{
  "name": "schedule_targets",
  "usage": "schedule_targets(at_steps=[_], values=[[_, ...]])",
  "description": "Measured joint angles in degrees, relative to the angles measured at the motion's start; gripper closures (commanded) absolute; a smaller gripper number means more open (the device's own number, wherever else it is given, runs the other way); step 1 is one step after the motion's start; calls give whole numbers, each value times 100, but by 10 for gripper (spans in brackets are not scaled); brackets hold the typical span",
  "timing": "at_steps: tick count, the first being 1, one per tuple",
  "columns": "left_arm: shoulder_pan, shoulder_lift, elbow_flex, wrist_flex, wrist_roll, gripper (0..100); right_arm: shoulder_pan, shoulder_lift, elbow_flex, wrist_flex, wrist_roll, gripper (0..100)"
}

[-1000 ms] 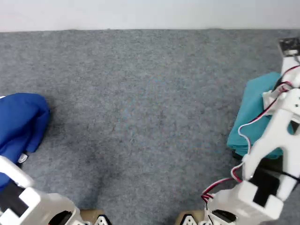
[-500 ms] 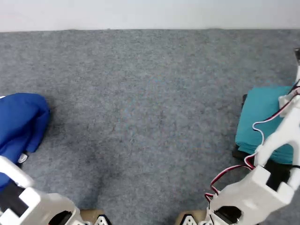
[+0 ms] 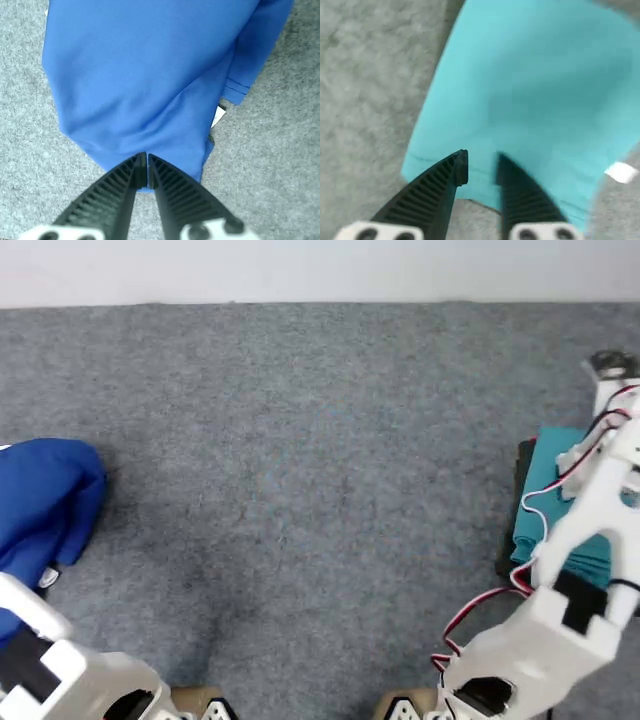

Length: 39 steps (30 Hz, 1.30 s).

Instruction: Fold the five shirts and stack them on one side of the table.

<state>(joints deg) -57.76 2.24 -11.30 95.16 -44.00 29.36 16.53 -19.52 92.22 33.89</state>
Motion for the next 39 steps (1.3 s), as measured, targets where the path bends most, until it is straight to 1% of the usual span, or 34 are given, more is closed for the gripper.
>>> schedule_targets(at_steps=[7,12,16,20,24,25,29,31,35,39], values=[[0,0,0,0,0,984,-35,1310,0,281,0,990],[0,0,0,0,0,984,-35,1222,-229,651,0,990],[0,0,0,0,0,984,18,695,-607,668,0,990],[0,0,0,0,0,984,431,360,-756,378,0,990],[35,0,0,0,9,984,1073,571,-756,-79,9,990],[70,0,0,0,9,984,1240,721,-756,-149,79,990],[264,0,0,0,9,984,1705,1495,-756,-202,774,990],[352,0,0,0,9,984,1793,1609,-756,-185,967,990],[440,0,0,0,9,984,1837,1495,-949,167,1037,990],[440,0,0,0,9,983,1837,870,-1231,589,1037,990]])
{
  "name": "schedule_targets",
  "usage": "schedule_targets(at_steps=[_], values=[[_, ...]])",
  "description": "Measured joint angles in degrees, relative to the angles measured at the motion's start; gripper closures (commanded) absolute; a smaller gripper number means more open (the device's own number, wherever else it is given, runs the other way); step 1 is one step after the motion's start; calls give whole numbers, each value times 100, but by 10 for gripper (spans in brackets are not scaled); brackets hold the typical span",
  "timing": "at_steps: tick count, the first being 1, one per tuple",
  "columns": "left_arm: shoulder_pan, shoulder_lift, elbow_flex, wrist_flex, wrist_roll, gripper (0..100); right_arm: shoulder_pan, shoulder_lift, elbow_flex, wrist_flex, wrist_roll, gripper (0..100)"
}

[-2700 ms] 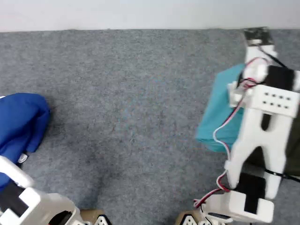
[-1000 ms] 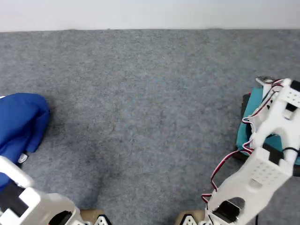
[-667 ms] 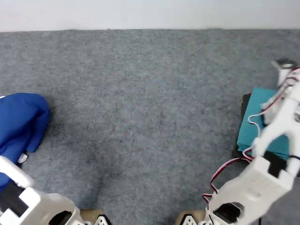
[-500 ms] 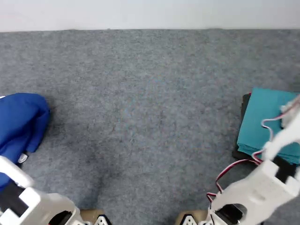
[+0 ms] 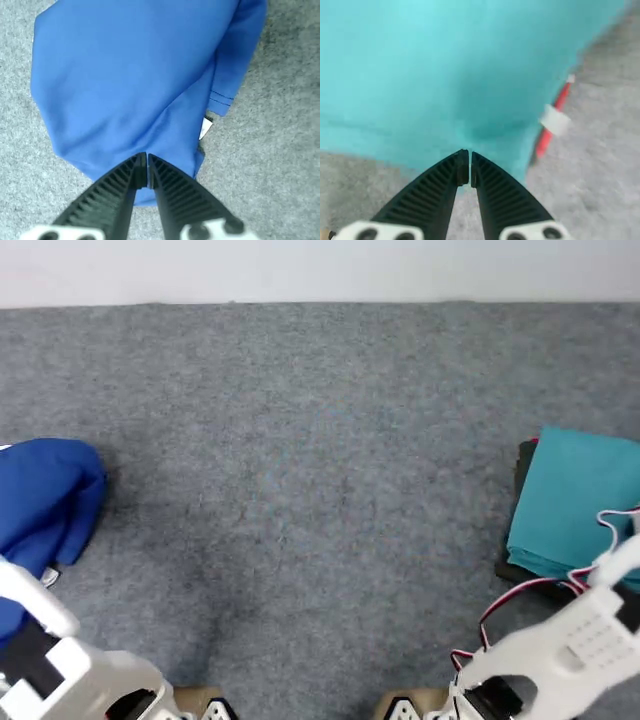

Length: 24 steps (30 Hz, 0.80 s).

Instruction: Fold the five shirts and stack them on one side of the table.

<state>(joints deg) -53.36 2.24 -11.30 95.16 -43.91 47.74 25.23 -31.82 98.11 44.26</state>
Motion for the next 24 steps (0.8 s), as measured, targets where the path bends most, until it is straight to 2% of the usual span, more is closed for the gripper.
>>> schedule_targets(at_steps=[4,10,16,24], values=[[0,-123,-167,0,0,958,-149,-747,-18,229,0,990],[-53,-158,-220,26,105,806,-545,-1459,-18,237,-44,990],[-343,475,-220,211,70,769,-1257,-1916,202,237,-1011,990],[-598,1996,-229,211,-325,749,-2664,-2822,1732,237,-1705,990]])
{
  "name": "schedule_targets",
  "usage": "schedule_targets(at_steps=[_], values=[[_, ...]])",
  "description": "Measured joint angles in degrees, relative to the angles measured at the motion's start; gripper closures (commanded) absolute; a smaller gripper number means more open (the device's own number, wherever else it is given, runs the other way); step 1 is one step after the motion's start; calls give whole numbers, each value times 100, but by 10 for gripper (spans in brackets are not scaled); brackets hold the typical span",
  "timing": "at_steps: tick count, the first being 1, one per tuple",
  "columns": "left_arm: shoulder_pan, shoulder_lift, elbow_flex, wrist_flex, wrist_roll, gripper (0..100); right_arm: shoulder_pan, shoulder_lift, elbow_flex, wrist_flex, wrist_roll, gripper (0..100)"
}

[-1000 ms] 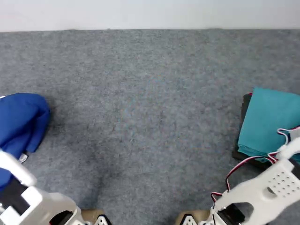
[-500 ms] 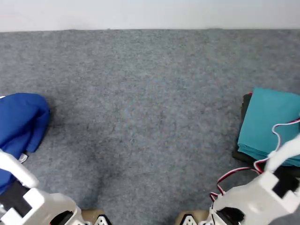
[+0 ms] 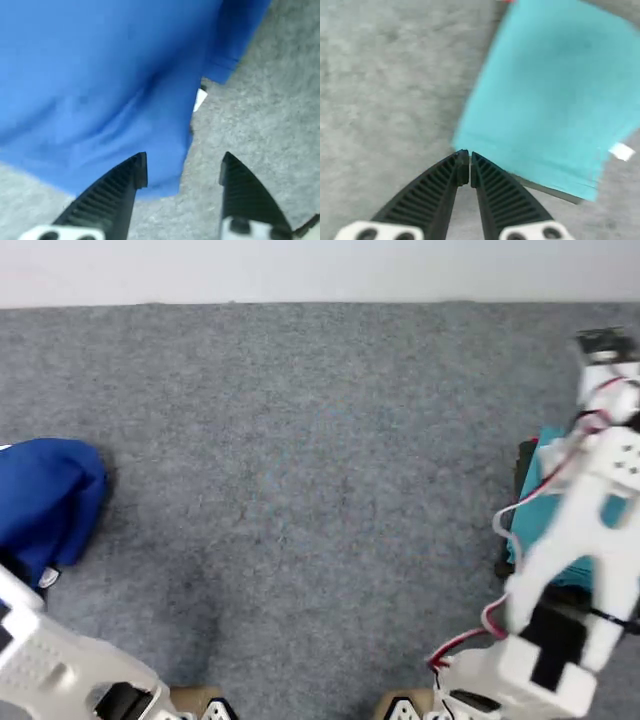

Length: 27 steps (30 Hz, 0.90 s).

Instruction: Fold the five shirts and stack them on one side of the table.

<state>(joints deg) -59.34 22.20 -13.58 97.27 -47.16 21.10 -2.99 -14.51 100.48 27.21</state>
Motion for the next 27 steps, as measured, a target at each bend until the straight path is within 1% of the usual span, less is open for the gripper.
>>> schedule_targets(at_steps=[3,7,8,10,13,14,19,27], values=[[0,589,-70,-123,-35,750,-466,-387,492,0,-149,990],[0,1319,-123,-527,-35,757,-756,-721,870,0,-185,990],[0,1442,-123,-668,-35,774,-756,-782,905,0,-185,990],[-9,1538,-141,-853,-35,843,-756,-905,976,0,-185,990],[-9,1538,-149,-905,-35,970,-756,-1046,1002,0,-185,990],[9,1538,-149,-905,-105,991,-756,-1090,1002,0,-185,990],[149,1240,-149,-554,-651,987,-756,-1143,1002,0,-185,990],[633,-255,-149,-185,-730,987,-756,-1143,1002,0,-193,990]])
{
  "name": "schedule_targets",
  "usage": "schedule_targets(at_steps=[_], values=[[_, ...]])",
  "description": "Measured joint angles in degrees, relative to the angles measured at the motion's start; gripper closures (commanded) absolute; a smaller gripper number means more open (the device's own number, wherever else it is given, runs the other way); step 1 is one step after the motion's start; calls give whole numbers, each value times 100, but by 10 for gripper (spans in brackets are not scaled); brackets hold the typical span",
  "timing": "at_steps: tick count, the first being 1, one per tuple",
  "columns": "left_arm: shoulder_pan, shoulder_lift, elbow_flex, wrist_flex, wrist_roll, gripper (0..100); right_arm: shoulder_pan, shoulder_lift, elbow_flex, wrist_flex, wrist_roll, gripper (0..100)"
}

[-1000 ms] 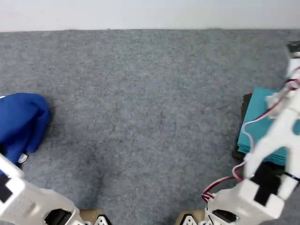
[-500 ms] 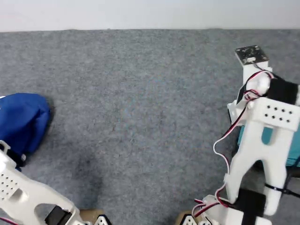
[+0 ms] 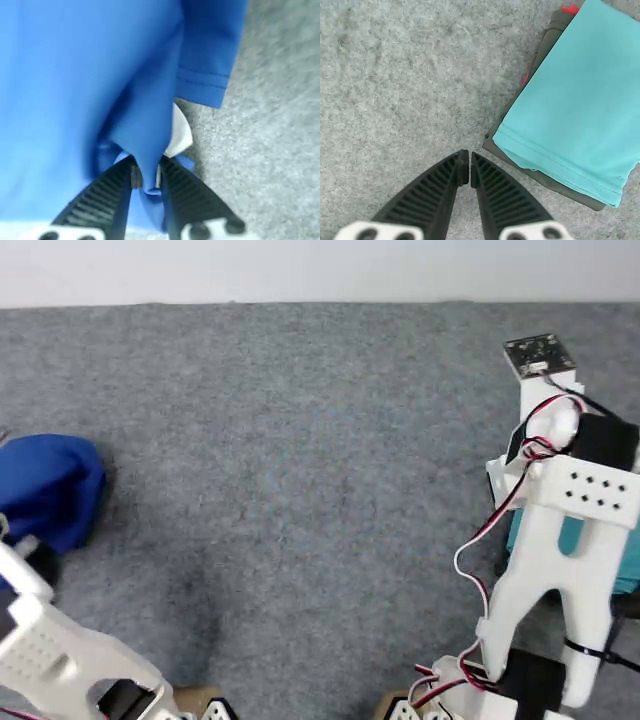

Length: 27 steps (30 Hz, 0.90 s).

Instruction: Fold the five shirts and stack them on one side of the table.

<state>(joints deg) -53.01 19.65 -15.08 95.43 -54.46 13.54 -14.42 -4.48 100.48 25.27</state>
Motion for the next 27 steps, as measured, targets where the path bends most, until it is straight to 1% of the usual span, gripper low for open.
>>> schedule_targets(at_steps=[4,6,10,14,16,19,20,24,27], values=[[378,-844,0,167,0,987,0,0,0,0,-9,990],[563,-1204,0,193,132,987,0,0,0,0,-9,990],[1108,-1793,0,202,721,987,0,0,0,0,-9,990],[1899,-2163,0,202,1512,973,0,0,0,0,-9,990],[2321,-2207,0,202,1899,920,0,0,0,0,-9,990],[2769,-2207,0,220,2215,779,0,0,0,0,-9,990],[2822,-2215,0,273,2286,754,0,0,0,0,-9,990],[2760,-2207,70,352,2347,754,0,0,0,9,-9,990],[2602,-2207,422,352,2040,754,0,0,0,9,-9,990]])
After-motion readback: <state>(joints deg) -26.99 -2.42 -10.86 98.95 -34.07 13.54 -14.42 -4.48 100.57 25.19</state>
